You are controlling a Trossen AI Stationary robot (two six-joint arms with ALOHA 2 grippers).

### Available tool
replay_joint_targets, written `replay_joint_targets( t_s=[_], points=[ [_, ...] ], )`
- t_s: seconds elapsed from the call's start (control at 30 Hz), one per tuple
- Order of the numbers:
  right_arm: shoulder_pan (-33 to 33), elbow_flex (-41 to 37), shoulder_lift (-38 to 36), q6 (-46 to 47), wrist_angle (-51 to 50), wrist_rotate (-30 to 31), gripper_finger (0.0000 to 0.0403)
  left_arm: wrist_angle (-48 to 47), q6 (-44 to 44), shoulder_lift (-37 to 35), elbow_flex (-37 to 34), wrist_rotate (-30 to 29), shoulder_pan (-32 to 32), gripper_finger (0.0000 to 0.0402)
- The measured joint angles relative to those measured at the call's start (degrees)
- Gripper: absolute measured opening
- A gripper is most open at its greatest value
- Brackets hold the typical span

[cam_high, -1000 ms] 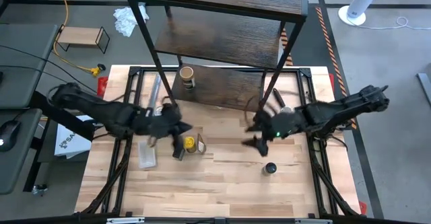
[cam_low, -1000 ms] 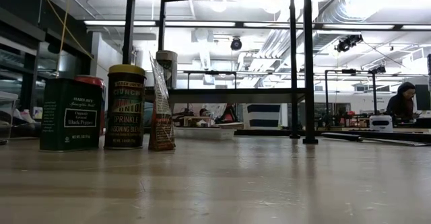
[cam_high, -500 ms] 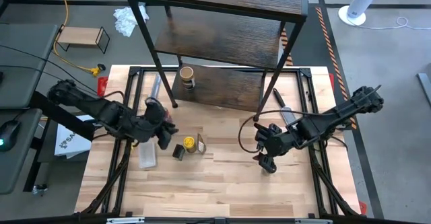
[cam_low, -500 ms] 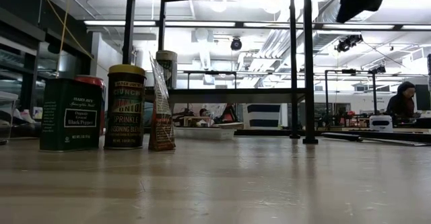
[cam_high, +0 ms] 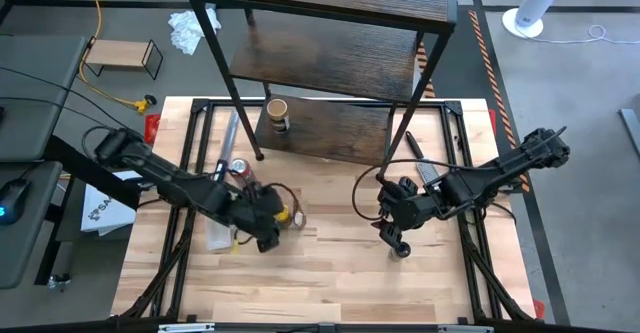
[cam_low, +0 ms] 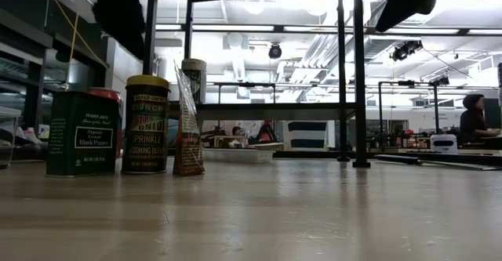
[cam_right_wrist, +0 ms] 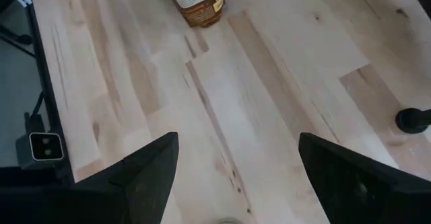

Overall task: Shelf spices
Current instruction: Put the yellow seasoning bottle on the bottom shelf aligned with the brown seasoning bottle

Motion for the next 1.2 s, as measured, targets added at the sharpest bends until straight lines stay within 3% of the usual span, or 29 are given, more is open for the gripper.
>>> replay_joint_targets(
  t_s=[0.33, 0.57, 1.0, 1.1, 1.2],
  points=[
    [-1.1, 0.0, 0.0, 0.0, -0.1, 2.3, 0.0304, -1.6, 8.5, 3.5, 0.4, -0.4, 3.7, 0.0337],
    [-1.1, 0.0, 0.0, 0.0, 0.0, 3.5, 0.0304, -0.5, 12.5, 4.4, 0.2, 3.8, 5.4, 0.0337],
    [-1.1, 0.0, 0.0, 0.2, 0.0, 5.0, 0.0304, 0.1, 10.1, 11.2, 0.1, 7.2, 6.3, 0.0337],
    [-1.1, 0.0, 0.0, 0.3, 0.0, 5.0, 0.0304, 0.2, 9.0, 12.1, 0.1, 5.1, 5.9, 0.0325],
    [-1.1, 0.0, 0.0, 0.4, 0.0, 5.0, 0.0304, 0.4, 7.4, 12.3, 0.1, 2.8, 5.8, 0.0288]
  ],
)
